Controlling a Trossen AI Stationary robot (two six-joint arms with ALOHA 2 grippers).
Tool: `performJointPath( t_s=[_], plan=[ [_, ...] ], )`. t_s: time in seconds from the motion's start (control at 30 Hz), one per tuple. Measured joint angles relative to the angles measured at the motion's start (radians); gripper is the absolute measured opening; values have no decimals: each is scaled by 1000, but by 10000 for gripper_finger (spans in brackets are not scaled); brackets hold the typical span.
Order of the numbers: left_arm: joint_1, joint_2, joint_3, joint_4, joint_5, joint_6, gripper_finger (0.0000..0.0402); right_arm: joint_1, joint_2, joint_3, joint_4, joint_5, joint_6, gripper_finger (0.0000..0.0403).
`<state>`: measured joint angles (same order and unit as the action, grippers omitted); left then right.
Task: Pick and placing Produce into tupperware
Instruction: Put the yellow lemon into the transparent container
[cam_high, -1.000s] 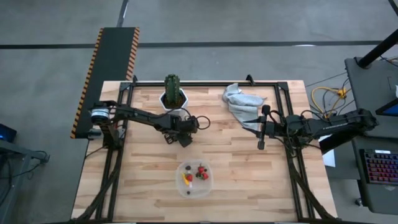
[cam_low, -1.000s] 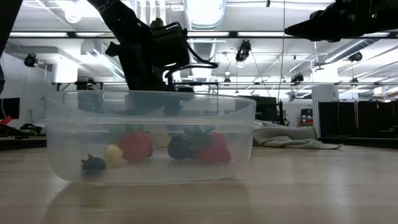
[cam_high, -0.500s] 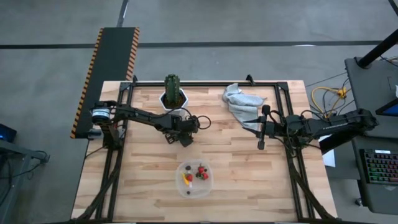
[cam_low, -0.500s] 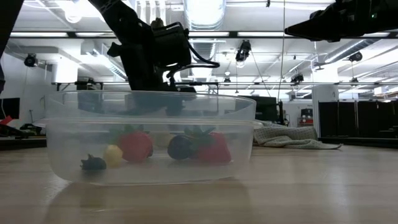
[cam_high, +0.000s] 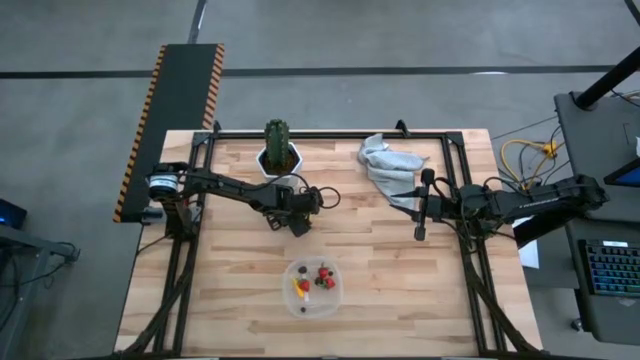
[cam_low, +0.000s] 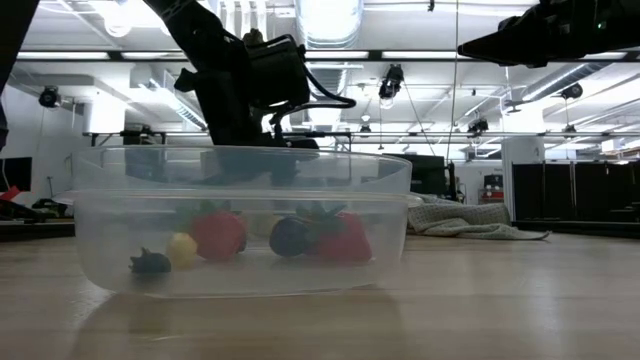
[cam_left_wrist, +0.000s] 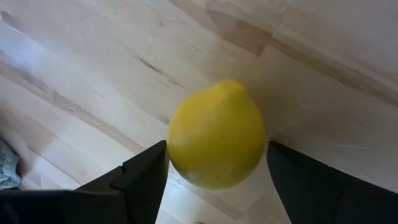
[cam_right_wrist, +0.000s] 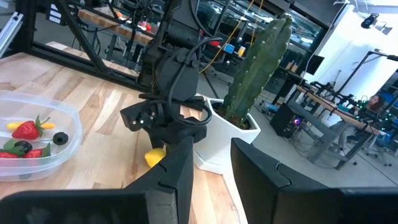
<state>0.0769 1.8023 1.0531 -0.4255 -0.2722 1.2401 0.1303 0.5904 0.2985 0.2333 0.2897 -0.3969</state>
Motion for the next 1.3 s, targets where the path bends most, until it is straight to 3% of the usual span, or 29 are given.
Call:
performJointPath(
  t_s=[0.8, 1.13, 1.3],
  plan=[
    [-5, 3, 0, 32, 14, 84, 252, 0, 0, 0, 0, 0, 0, 100],
    [-5, 4, 0, 24, 38, 85, 189, 0, 0, 0, 0, 0, 0, 100],
    [-5, 4, 0, 25, 41, 83, 189, 0, 0, 0, 0, 0, -4, 100]
  ],
)
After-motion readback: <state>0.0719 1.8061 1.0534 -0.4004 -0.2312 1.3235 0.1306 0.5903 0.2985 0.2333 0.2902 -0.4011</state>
